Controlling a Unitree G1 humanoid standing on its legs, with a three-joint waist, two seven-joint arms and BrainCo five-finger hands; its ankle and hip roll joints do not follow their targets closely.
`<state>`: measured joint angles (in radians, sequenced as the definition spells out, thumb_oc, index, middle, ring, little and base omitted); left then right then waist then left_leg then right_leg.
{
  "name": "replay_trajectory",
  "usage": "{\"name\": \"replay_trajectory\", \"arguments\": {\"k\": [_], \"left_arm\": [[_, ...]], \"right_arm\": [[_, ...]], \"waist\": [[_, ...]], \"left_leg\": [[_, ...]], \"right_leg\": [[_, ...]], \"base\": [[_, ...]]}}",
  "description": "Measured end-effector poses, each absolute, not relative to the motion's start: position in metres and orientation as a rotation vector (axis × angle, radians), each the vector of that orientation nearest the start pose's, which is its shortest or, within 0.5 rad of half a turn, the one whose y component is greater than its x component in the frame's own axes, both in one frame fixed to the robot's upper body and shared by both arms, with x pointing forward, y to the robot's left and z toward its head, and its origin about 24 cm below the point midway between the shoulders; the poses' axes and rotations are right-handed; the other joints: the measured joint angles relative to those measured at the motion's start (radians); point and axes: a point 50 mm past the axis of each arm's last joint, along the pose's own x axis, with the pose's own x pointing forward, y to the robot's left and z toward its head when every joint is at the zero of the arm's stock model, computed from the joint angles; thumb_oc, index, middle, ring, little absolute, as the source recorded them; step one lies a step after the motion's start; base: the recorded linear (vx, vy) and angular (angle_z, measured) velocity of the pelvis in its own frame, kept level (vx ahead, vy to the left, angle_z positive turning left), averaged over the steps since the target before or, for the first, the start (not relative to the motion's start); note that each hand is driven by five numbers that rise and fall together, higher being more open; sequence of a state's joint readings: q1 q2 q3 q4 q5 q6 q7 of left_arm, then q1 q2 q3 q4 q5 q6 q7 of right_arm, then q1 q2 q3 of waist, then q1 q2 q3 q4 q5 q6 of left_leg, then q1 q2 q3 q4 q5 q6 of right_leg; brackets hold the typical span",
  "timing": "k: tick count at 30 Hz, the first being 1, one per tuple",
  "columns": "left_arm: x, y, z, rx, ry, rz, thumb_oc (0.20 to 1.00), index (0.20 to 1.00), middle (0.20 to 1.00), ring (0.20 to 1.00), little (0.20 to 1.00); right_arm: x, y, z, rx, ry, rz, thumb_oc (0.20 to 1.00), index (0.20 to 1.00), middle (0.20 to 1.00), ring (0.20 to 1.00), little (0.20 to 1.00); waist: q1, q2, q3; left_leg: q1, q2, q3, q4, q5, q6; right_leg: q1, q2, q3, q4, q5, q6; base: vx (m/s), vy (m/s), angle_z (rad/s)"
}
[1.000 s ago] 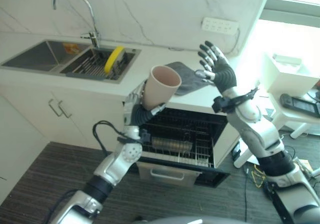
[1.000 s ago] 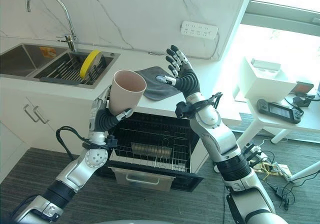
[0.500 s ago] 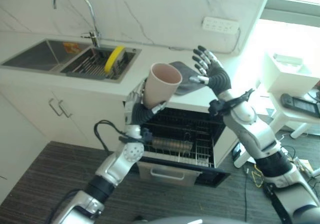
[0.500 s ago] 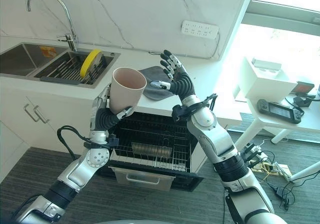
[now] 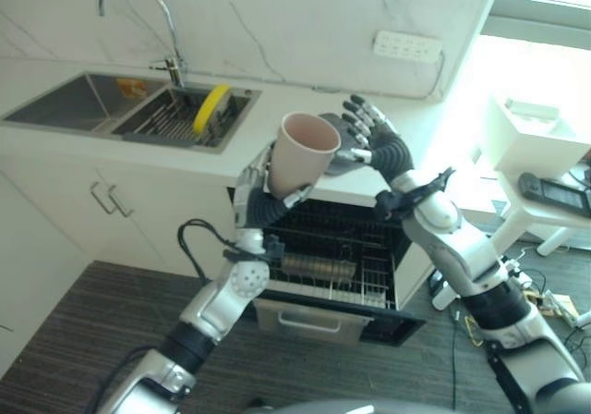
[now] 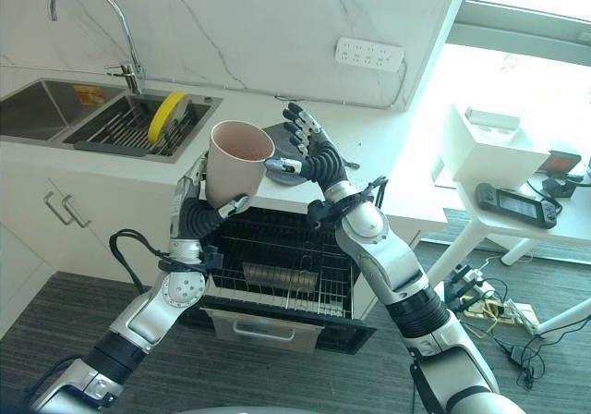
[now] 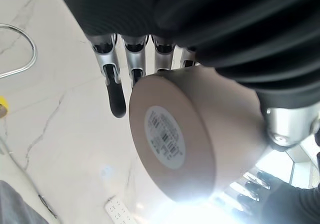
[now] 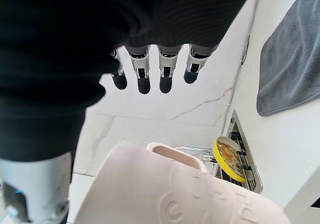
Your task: Place the dishes in the dishwasher.
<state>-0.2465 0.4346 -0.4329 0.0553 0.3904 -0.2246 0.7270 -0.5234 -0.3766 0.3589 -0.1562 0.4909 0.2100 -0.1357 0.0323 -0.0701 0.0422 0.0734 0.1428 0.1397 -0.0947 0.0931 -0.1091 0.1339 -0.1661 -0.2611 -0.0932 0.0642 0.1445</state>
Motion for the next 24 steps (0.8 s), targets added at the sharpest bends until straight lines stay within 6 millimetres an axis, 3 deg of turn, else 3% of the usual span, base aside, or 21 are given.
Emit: {"name": "replay_trajectory", "arguments": {"k": [16, 24], "left_arm": [[0.270, 0.130, 0.106, 0.609, -0.645, 0.146, 0.200, 0.200, 0.200, 0.200, 0.200], [0.273, 0.121, 0.113, 0.603, -0.678, 0.111, 0.200, 0.200, 0.200, 0.200, 0.200]], "right_arm": [[0.299, -0.071, 0.166, -0.017, -0.225, 0.508, 1.000, 1.000, 1.000, 1.000, 1.000], [0.303, -0.062, 0.187, -0.019, -0.281, 0.525, 1.000, 1.000, 1.000, 1.000, 1.000]], "waist": [[0.001, 0.001, 0.001], [0.003, 0.002, 0.001]], "left_leg": [[-0.002, -0.002, -0.009, 0.000, 0.000, 0.001], [-0.002, -0.002, -0.018, 0.000, 0.000, 0.000]], "right_leg": [[0.002, -0.001, -0.005, 0.000, 0.000, 0.000], [0.009, -0.002, -0.019, 0.000, -0.002, 0.001]], "base": [[0.00, 0.000, 0.00], [-0.02, -0.002, 0.04]]}}
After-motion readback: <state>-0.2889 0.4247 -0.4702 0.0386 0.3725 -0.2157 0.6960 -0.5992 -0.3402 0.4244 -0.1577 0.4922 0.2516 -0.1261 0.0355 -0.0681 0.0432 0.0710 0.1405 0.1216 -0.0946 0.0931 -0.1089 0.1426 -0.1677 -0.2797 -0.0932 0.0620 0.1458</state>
